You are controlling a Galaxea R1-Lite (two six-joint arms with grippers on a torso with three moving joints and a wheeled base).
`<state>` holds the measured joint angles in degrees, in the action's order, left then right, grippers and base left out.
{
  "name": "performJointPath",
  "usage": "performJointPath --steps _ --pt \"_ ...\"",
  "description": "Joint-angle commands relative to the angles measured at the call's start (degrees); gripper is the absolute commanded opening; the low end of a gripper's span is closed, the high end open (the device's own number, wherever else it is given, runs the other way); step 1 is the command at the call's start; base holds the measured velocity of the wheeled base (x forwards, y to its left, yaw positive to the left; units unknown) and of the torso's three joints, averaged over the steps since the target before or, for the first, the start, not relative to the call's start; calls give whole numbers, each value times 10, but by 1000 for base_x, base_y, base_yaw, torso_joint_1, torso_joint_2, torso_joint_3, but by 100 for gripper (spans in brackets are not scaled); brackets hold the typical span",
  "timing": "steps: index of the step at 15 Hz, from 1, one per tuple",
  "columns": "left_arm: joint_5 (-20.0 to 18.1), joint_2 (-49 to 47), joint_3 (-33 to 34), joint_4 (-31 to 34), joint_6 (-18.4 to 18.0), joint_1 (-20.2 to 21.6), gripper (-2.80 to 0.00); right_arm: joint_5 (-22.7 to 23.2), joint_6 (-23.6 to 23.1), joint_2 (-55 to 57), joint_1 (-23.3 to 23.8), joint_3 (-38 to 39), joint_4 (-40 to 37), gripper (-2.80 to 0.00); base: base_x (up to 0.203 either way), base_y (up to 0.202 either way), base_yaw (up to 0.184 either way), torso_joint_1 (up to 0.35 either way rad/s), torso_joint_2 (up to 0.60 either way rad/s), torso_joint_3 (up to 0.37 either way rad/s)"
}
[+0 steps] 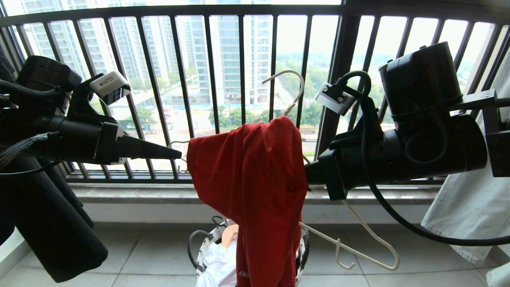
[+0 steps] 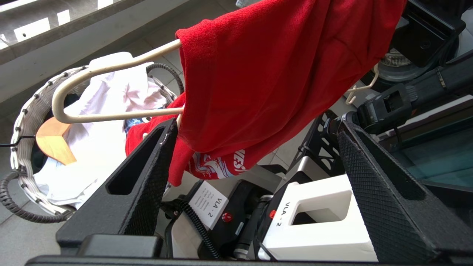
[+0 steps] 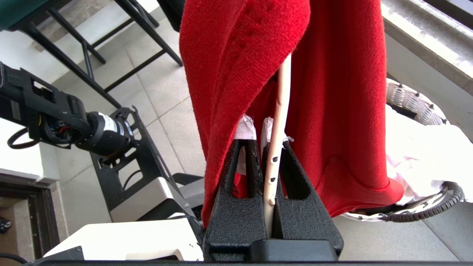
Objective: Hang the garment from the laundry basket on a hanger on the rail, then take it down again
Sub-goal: Hang the clothes on the clothes rack
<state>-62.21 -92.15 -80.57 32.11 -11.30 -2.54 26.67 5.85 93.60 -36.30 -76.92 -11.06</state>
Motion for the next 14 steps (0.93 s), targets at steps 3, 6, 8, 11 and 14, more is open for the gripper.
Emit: performJointPath --steps 3,6,8,11,14 --pt "-6 -1 3 1 0 -2 0 1 1 0 -3 -1 0 -280 0 0 0 0 0 0" --pt "-48 1 8 1 -1 -2 0 1 1 0 -8 -1 0 -280 0 0 0 0 0 0" --pt "-49 4 11 1 -1 -3 0 1 1 0 -10 -1 0 -280 0 0 0 0 0 0" --pt "-49 -2 12 1 -2 -9 0 1 2 -1 -11 -1 0 -280 0 0 0 0 0 0" --pt "-49 -4 16 1 -2 -19 0 1 2 -1 -17 -1 0 -280 0 0 0 0 0 0"
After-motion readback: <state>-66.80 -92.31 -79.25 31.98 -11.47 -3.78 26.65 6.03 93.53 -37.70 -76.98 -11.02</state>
